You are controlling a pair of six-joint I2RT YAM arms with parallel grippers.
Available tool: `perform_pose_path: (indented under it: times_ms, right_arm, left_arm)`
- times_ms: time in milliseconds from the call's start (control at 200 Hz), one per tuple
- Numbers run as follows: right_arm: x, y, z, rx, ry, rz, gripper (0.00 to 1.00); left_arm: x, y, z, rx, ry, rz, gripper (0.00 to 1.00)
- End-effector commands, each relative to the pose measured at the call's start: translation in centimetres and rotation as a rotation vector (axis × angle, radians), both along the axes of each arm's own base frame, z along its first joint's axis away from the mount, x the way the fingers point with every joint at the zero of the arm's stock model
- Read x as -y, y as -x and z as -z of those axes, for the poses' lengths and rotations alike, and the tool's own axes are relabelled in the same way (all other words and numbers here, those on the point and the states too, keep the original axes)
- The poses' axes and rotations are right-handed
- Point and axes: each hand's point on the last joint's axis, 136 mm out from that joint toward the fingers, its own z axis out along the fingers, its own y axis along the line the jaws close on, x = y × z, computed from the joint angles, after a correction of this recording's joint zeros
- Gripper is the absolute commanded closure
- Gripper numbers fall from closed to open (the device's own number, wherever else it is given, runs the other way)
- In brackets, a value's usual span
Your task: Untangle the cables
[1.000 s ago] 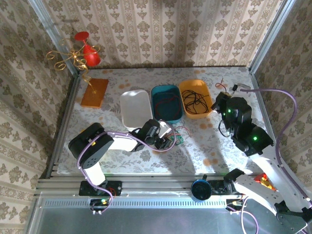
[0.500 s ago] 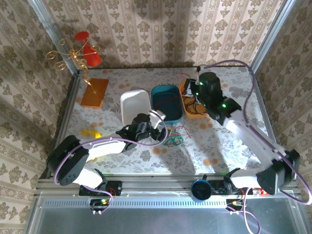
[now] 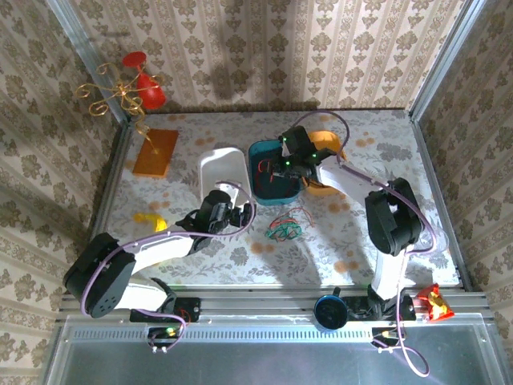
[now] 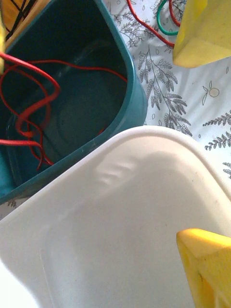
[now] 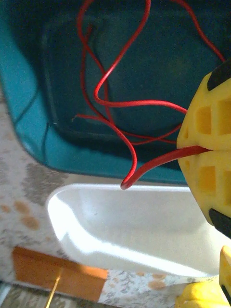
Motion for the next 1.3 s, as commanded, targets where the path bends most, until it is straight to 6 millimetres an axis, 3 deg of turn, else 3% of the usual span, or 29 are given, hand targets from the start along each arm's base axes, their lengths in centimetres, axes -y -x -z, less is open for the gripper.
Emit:
perform_pose_path:
  times_ms: [0,65,110,235,520,845,1030,1250,1290]
  right_arm:
    - [-1.8,0.8,-0.7,-0.063,-0.081,-0.069,0.90]
    - [-1.8,1.1,-0.3,-0.088,-0.063,-0.077,0.84]
    - [-1.5,1.3,-0.3,-0.089,-0.047,-0.076,0.74]
    - [0.6,1.2,-1.1,-0.049,0.044,-0.015,0.58]
    - [6.4,1.0,-4.4,0.069,0.218,0.177,0.51]
    - [11.1,1.5,-5.2,0.063,0.198,0.326,0.52]
    - [11.0,5.0,-3.8,0.024,0.151,0.266,0.53]
    - [10.9,11.5,0.6,-0.090,0.173,0.103,0.53]
    - [10.8,12.4,0.2,-0.081,0.149,0.077,0.53]
  left_arm:
    - [0.5,0.2,0.0,0.006,-0.027,0.025,0.13]
    - [0.5,0.1,0.0,0.005,-0.023,0.016,0.13]
    - [0.5,0.1,0.0,0.006,-0.017,0.014,0.13]
    - [1.1,0.2,0.0,0.005,-0.007,0.033,0.13]
    - [1.6,0.3,0.2,0.004,-0.017,0.051,0.13]
    - [3.4,1.1,0.0,0.013,-0.018,0.151,0.14]
    - [6.4,2.9,-0.4,0.027,-0.017,0.331,0.14]
    - [9.7,5.1,0.2,-0.013,-0.026,0.527,0.16]
    - [10.2,5.3,0.3,-0.022,-0.033,0.552,0.16]
